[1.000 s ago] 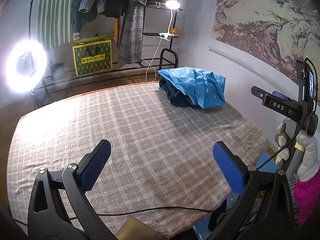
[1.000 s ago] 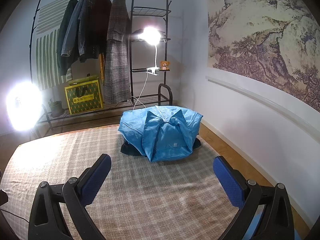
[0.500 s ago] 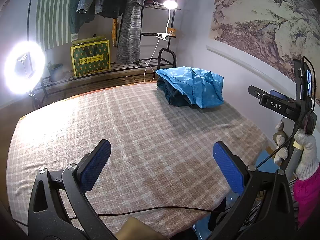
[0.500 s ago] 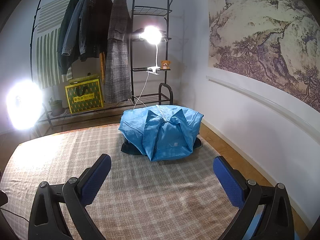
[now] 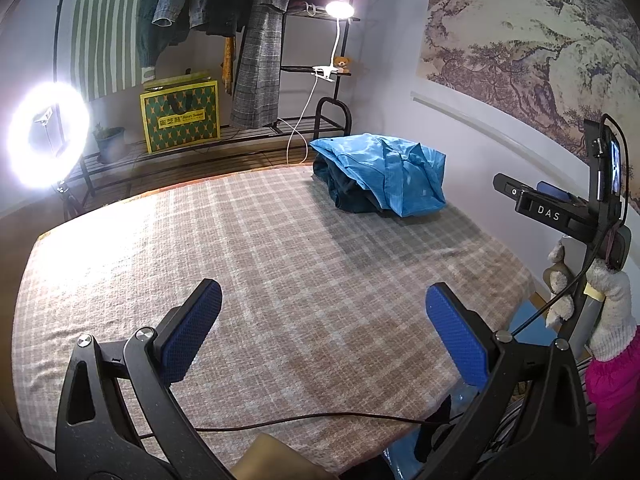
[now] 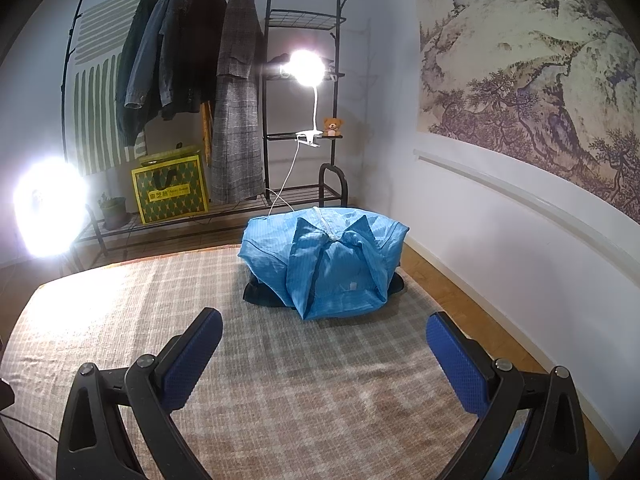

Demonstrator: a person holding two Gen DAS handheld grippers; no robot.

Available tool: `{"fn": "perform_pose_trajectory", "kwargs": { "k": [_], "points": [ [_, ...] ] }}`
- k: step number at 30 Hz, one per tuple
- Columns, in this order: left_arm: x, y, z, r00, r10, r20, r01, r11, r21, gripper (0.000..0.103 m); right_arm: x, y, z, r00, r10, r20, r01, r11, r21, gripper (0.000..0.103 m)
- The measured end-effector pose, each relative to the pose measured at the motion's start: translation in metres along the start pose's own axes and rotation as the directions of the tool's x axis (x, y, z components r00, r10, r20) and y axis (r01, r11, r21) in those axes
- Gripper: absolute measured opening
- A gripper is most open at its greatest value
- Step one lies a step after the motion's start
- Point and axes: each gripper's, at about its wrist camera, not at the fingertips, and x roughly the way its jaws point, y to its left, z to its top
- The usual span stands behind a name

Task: Fold large clothes

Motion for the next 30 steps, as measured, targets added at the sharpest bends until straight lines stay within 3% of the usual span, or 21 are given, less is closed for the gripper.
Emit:
{"fn": "perform_pose_trajectory", "kwargs": {
  "k": [16, 22, 26, 30],
  "points": [
    [-0.001, -0.011, 0.001, 1.000, -0.018, 0.012, 0.017, 1.000, 0.009, 0.103, 0.000, 0.000, 0.000, 1.000, 0.004, -0.007, -0.004, 1.000, 0.000, 0.103],
    [-0.015, 0.003, 0.011, 1.000, -0.010, 0.007, 0.010, 0.999, -0.040, 0.103, 0.000, -0.003, 0.003, 1.000, 0.002, 0.004, -0.002, 1.000, -0.010, 0.103],
    [-0.063, 0.033, 0.017, 0.994, 0.068, 0.083, -0.063, 0.997, -0.052, 0.103, -0.004, -0.023, 0.008, 1.000, 0.010, 0.000, -0.010, 1.000, 0.004, 0.103],
    [-0.114, 0.058, 0.022, 0.972, 0.181, 0.148, -0.174, 0.983, -0.060, 0.103, -0.013, -0.046, 0.013, 0.998, -0.055, 0.016, 0.055, 0.998, 0.017, 0.103]
  ]
}}
